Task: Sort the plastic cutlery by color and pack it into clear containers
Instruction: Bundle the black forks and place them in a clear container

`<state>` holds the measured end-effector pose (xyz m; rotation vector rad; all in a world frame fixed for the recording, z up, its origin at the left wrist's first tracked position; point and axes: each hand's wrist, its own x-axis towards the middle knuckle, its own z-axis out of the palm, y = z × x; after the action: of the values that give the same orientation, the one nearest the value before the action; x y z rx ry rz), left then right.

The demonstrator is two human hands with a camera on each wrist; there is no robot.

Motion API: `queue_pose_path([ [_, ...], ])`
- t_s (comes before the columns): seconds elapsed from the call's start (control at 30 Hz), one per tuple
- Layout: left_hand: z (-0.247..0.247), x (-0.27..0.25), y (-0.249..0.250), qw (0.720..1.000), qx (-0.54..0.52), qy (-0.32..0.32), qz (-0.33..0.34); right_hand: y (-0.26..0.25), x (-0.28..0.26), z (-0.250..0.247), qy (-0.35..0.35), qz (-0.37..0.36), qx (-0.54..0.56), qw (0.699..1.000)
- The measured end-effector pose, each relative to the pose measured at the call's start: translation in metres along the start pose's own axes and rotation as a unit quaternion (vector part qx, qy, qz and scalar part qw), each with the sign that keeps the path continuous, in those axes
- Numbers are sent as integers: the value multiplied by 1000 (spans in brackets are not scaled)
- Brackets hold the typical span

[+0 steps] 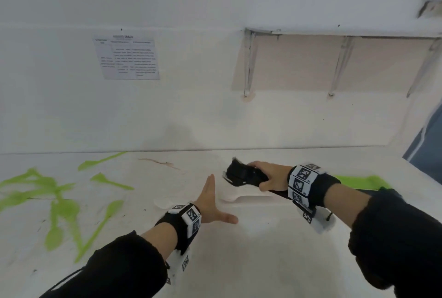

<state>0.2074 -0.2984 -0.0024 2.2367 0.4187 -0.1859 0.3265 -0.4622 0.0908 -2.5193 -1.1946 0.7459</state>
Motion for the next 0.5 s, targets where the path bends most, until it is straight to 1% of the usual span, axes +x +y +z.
queue_pose_path([
  [0.07, 5, 5, 2, 1000, 12, -11, -12, 7, 8, 2, -51, 3, -22, 998],
  [0.13, 6, 9, 6, 1000, 4, -4, -24, 10, 16, 3, -81, 4, -45, 996],
  [0.33, 6, 19, 7, 999, -37, -1, -35, 12, 40, 14, -142, -8, -116, 983],
  [0.5, 9, 23, 1, 997, -71, 10, -29, 24, 67, 22, -162, -8, -149, 976],
])
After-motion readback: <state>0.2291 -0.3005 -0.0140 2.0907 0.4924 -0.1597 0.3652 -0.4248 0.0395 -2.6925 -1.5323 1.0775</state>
